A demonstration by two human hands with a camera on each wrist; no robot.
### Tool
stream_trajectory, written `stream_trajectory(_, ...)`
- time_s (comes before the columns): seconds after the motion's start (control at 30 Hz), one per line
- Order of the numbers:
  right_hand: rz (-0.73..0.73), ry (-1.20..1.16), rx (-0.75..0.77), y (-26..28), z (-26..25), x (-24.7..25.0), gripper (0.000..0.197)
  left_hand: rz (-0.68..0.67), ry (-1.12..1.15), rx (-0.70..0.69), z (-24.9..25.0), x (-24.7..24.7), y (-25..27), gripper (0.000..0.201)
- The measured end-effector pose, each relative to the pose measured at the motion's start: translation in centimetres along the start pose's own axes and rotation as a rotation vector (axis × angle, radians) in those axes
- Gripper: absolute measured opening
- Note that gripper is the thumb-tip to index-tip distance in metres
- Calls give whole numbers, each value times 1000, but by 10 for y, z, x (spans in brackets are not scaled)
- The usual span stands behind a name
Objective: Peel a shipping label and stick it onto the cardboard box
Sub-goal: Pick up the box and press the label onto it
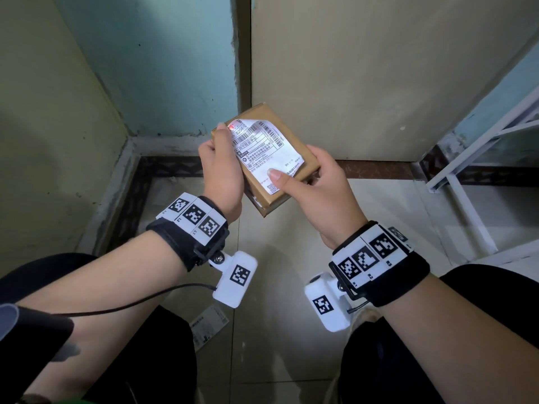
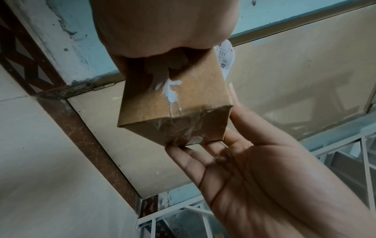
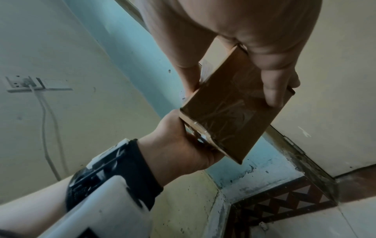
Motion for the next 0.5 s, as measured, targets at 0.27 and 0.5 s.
stream_trajectory(0.27, 59, -68, -57, -4, 5, -2, 43, 42, 3, 19, -3, 2, -2, 87)
stream_trajectory(0.5, 78, -104, -148, -4, 2, 1, 40, 44, -6, 21, -1, 2, 0, 88)
Point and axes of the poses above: each hand's wrist, its own y-axis away from the middle knuckle, its own x-axis out of the back of the hand, z = x × y, the point moved 3 cm from there along -y, towards the middle knuckle, and after that the axes turned 10 degrees about y, right-handed, at the moved point
